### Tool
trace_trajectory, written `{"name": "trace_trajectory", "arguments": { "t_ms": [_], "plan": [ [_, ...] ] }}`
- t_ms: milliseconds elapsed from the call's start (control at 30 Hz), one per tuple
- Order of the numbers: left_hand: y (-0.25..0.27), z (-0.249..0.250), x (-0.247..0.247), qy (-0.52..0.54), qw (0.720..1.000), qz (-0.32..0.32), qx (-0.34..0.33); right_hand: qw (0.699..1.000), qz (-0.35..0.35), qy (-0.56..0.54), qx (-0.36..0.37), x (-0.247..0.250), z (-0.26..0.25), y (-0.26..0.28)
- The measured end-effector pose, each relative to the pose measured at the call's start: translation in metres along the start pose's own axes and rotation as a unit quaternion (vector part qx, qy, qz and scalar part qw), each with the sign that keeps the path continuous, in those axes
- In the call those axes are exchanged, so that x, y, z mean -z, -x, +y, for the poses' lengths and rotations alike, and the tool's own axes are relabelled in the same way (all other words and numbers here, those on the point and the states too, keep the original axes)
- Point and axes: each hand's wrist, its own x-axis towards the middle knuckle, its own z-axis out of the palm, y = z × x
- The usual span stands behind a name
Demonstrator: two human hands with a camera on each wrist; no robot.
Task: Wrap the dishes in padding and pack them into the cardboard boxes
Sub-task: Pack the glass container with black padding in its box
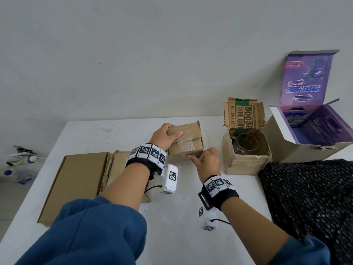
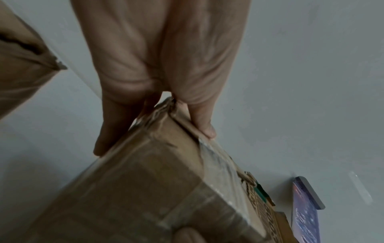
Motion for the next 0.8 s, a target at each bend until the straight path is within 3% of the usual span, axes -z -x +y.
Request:
{"name": "trace_trajectory", "arguments": {
  "t_ms": [167, 400, 567, 800],
  "plan": [
    [-0.007, -0.001, 0.000, -0.001, 1.000, -0.001, 0.010, 0.996, -0.065, -0.065, 0.015, 0.015, -0.003, -0.012],
    [-0.007, -0.004, 0.001, -0.010, 1.000, -0.002, -0.002, 0.992, -0.101, 0.050, 0.052, 0.018, -0.011, -0.030],
    [0.014, -0.007, -0.001, 0.013, 0.999, 0.027, -0.036, 0.987, -0.135, 0.056, 0.068, 0.026, -0.006, -0.021],
    [0.062, -0.021, -0.014, -0.010, 0.987, 0.082, -0.135, 0.972, -0.231, 0.018, 0.041, 0.059, -0.001, 0.004]
  ]
}}
